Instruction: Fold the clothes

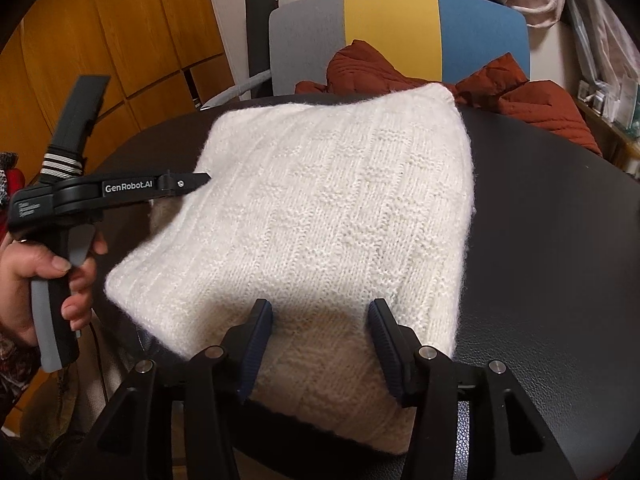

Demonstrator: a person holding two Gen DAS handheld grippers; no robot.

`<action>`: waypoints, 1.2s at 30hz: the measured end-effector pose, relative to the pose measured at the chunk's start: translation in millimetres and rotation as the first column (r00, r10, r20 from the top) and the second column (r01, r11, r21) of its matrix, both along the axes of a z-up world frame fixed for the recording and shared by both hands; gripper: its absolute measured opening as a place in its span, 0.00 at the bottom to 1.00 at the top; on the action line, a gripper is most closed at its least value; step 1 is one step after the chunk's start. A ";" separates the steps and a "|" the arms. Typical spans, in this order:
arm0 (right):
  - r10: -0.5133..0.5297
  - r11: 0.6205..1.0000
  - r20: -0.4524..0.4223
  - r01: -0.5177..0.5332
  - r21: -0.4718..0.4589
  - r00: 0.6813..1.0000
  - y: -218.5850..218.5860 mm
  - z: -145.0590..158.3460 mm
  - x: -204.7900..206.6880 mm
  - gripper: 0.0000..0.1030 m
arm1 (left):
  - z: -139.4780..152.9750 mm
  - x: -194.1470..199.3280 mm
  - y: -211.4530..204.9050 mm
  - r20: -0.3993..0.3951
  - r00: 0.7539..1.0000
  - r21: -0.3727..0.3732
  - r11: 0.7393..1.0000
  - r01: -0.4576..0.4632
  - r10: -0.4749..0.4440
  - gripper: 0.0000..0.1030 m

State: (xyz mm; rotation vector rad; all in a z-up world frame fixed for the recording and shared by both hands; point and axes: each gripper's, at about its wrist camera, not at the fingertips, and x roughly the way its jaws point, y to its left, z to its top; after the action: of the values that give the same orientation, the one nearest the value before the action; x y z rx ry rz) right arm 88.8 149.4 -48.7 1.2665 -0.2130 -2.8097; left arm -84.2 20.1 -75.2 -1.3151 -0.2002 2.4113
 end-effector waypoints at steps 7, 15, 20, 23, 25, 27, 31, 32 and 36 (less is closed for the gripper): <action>0.004 1.000 -0.010 -0.004 -0.002 1.000 -1.9 -0.3 -0.1 0.57 | -11.6 -5.0 -7.5 0.038 0.999 0.052 0.999 -0.001 -0.001 0.68; 0.008 1.000 -0.011 -0.008 -0.006 1.000 -2.1 -0.6 0.4 0.58 | -5.1 -6.1 -13.7 0.056 0.998 0.114 0.993 -0.023 0.016 0.69; 0.007 1.000 -0.011 -0.007 -0.007 1.000 -3.1 -0.8 0.0 0.60 | 8.4 -0.3 -7.8 0.011 1.000 0.168 0.986 0.018 -0.020 0.66; 0.013 1.000 -0.014 -0.014 -0.020 1.000 -1.5 -0.4 0.4 0.60 | 5.4 -3.3 -1.3 0.022 0.999 0.155 0.987 0.044 -0.048 0.66; 0.017 0.999 -0.015 -0.018 -0.029 1.000 -0.4 -0.1 0.8 0.60 | 1.6 -5.5 1.1 0.027 0.998 0.146 0.988 0.050 -0.055 0.70; 0.021 0.999 -0.017 -0.022 -0.038 1.000 0.7 0.2 1.1 0.60 | -2.2 -7.6 3.5 0.031 0.998 0.136 0.989 0.057 -0.062 0.70; 0.029 0.998 -0.021 -0.031 -0.056 0.999 2.9 0.7 1.7 0.61 | -9.7 -11.9 8.2 0.041 0.996 0.117 0.991 0.072 -0.077 0.72; 0.031 0.998 -0.022 -0.033 -0.061 0.999 3.5 0.8 1.9 0.61 | -11.6 -13.0 9.4 0.044 0.996 0.112 0.991 0.075 -0.080 0.72; 0.024 0.995 -0.028 -0.027 -0.096 0.999 10.0 2.3 2.7 0.69 | -16.1 -17.5 11.6 0.051 0.995 0.103 0.991 0.085 -0.090 0.75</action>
State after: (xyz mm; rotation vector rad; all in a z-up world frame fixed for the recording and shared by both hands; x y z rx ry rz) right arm 91.4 159.4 -46.4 1.2016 -0.3238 -2.7568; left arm -101.7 31.7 -91.4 -1.3180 -0.2704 2.2635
